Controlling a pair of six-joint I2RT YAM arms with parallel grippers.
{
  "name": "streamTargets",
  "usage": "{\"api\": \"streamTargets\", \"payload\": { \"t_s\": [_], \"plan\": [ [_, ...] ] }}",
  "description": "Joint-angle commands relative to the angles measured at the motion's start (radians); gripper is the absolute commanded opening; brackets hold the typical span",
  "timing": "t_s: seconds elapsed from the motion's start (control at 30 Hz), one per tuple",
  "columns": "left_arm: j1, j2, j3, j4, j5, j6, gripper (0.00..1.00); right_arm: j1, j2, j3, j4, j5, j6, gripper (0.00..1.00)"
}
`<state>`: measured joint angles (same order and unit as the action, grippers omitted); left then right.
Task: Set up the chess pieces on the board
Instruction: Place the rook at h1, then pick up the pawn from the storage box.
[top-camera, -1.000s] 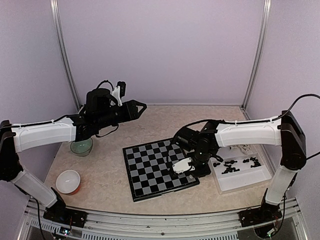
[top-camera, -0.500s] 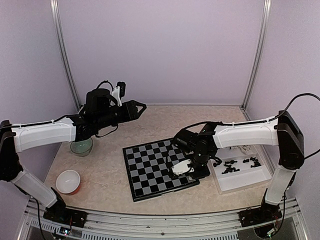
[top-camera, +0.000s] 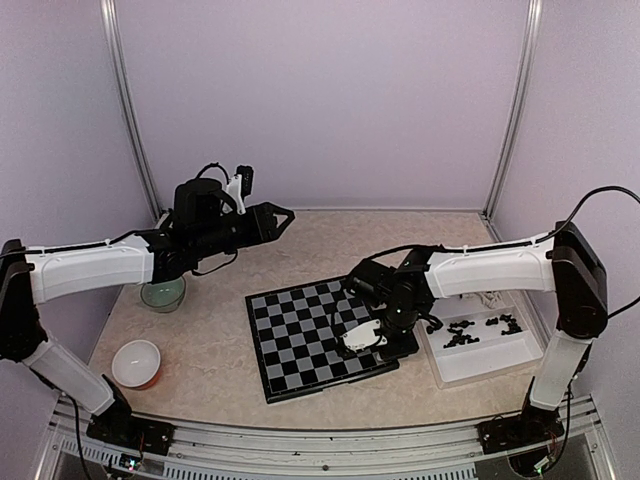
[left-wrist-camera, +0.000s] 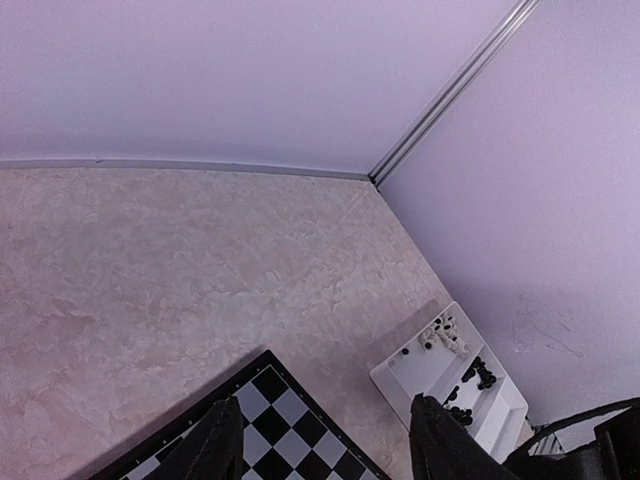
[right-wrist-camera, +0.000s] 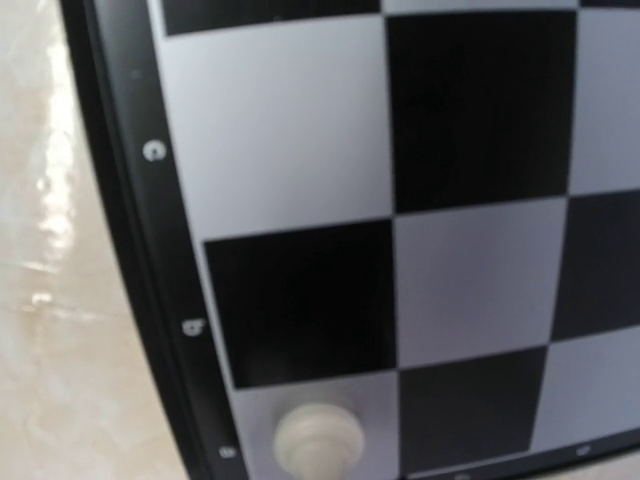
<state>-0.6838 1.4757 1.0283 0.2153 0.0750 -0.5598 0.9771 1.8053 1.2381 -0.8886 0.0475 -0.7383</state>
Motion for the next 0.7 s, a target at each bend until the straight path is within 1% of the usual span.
{"api": "streamTargets", "payload": {
  "t_s": [0.0,0.07,0.17,0.27,0.37,0.5,0.67],
  "plan": [
    [0.007,0.015,-0.003,0.008,0.019,-0.002,0.57,0.007,-0.040,0.001,-0.015,-0.005,-0.005,0.34],
    [0.008,0.014,0.004,0.002,0.025,0.002,0.57,-0.023,-0.090,0.005,-0.030,-0.007,-0.018,0.34],
    [0.007,0.015,0.017,-0.009,0.032,0.013,0.57,-0.125,-0.171,0.044,-0.028,-0.045,-0.023,0.35],
    [0.005,0.022,0.025,-0.010,0.035,0.017,0.57,-0.257,-0.234,0.077,0.033,-0.089,0.026,0.34],
    [-0.001,0.038,0.036,-0.003,0.039,0.014,0.57,-0.364,-0.281,0.062,0.093,-0.133,0.089,0.32],
    [-0.018,0.074,0.076,-0.013,0.058,0.024,0.57,-0.498,-0.306,-0.015,0.141,-0.218,0.149,0.28],
    [-0.055,0.120,0.138,-0.060,0.057,0.067,0.57,-0.646,-0.261,-0.084,0.174,-0.316,0.194,0.22]
  ]
}}
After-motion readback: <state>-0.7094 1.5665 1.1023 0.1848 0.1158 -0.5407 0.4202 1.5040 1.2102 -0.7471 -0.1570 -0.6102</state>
